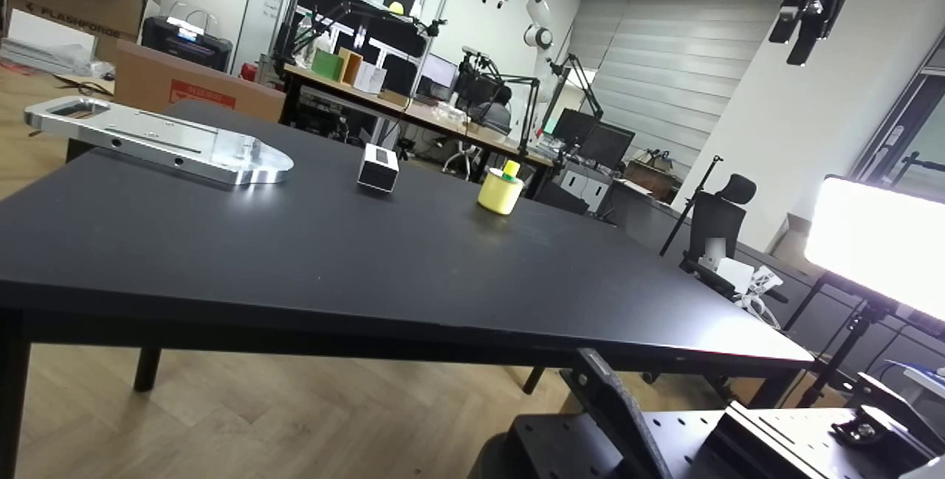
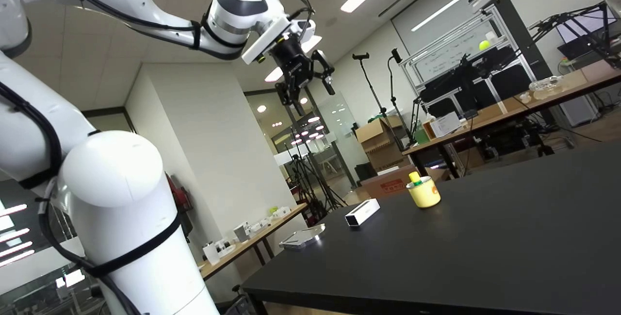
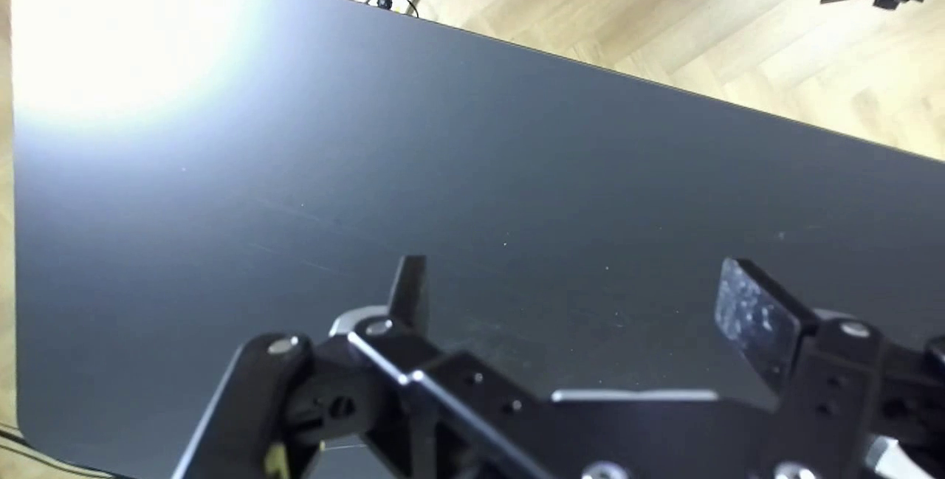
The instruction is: Take the stick of glue out of the mug and place it on the right side of the table
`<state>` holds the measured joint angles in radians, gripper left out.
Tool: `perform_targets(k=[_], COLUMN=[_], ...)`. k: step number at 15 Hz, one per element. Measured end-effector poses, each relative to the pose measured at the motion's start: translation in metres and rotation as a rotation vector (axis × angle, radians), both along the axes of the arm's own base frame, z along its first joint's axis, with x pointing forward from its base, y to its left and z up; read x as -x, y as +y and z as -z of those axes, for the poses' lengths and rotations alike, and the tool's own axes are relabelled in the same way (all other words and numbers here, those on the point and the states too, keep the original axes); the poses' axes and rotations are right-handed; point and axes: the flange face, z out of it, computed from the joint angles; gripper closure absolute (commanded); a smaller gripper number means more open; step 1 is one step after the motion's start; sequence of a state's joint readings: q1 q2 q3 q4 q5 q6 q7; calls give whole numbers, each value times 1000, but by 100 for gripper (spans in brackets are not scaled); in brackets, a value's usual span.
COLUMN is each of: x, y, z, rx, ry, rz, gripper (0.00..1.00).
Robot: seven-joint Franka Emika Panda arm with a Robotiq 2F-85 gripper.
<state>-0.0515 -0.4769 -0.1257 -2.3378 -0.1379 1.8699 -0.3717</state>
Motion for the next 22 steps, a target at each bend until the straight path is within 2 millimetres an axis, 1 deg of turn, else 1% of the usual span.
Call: perform_targets(k=[2, 13, 15, 16, 18, 20, 22], x=[-4, -6, -9, -15, -34, -63, -99], y=[-3, 0, -2, -4, -15, -31, -48], z=[-4, -3, -2, 0, 7, 21, 40], rx=[-2, -1, 9, 17, 36, 48, 64], ry=[12, 17, 3, -13, -46, -64, -74], rz=[-11, -21, -31, -46, -79, -112, -143], gripper=[0, 0, 0, 0, 0, 0, 0])
